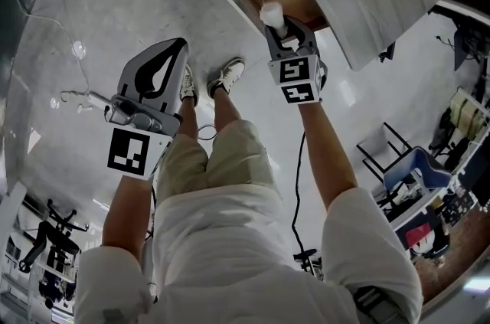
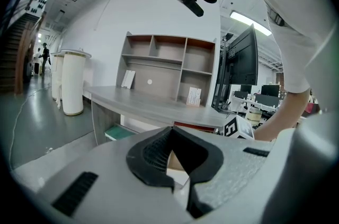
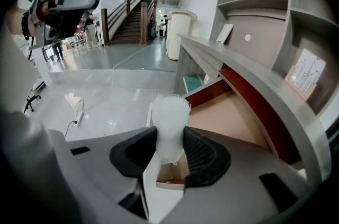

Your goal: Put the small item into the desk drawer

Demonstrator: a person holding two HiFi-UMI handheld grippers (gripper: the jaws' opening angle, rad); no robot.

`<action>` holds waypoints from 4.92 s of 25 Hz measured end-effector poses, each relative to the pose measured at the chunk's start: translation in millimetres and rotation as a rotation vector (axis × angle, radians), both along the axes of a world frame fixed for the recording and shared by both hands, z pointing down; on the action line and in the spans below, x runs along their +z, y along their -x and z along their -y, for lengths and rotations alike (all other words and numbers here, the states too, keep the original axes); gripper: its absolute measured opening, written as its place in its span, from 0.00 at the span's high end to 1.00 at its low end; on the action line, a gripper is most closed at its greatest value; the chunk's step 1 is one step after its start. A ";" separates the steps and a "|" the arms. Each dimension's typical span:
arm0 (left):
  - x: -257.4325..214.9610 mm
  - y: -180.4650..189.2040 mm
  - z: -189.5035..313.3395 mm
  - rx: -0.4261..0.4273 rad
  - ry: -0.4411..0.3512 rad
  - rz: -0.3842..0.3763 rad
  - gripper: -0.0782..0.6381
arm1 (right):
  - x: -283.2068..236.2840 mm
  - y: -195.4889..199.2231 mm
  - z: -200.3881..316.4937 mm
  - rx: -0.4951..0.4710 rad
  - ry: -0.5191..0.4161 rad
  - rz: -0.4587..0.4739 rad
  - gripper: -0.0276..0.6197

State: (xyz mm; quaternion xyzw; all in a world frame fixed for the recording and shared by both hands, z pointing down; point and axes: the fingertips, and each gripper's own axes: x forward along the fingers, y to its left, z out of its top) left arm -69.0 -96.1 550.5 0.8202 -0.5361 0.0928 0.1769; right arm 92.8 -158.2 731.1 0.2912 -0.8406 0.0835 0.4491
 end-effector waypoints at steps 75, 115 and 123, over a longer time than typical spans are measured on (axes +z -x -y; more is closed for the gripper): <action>-30.3 30.2 -37.1 -0.131 -0.011 0.012 0.88 | 64.4 7.0 12.6 -0.048 0.176 -0.293 0.59; -281.3 -0.5 -8.7 0.237 -0.311 0.045 0.88 | -274.1 -56.6 1.5 0.436 -0.076 0.378 0.90; -312.6 1.2 -12.9 0.232 -0.351 0.030 0.88 | -353.4 -100.5 0.2 0.510 -0.226 0.447 0.96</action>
